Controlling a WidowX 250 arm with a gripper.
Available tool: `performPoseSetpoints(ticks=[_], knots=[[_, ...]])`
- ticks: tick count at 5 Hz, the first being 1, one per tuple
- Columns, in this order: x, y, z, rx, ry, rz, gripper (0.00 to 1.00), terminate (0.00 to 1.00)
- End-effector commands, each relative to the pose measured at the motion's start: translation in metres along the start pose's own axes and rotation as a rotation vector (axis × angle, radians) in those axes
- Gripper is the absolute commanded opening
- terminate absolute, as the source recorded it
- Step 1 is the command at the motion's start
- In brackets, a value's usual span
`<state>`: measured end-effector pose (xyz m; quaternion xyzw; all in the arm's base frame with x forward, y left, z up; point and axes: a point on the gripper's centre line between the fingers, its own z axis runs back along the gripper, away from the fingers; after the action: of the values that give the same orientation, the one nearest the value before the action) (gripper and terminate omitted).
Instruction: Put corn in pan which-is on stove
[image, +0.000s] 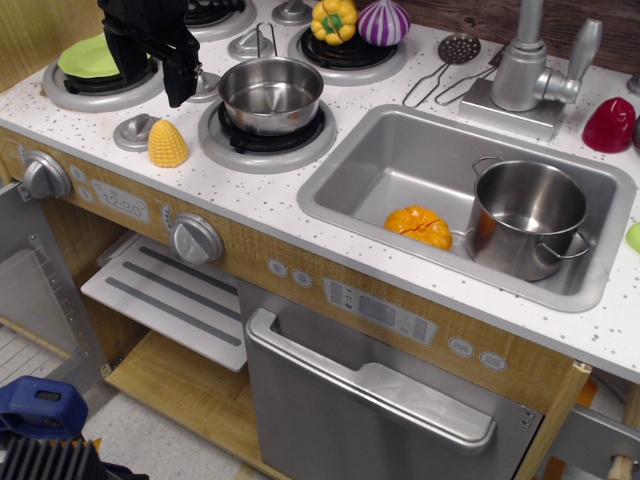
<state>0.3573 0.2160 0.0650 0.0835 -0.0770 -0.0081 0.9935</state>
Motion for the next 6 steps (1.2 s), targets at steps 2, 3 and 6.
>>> performPoseSetpoints(ticks=[2,3,6], knots=[[-0.001,-0.004,-0.003,-0.004,-0.01,0.012,1.0,0.0],[-0.003,-0.004,-0.007,-0.018,-0.017,0.015,1.0,0.0],[-0.011,-0.007,-0.027,-0.086,-0.04,0.054,1.0,0.0]])
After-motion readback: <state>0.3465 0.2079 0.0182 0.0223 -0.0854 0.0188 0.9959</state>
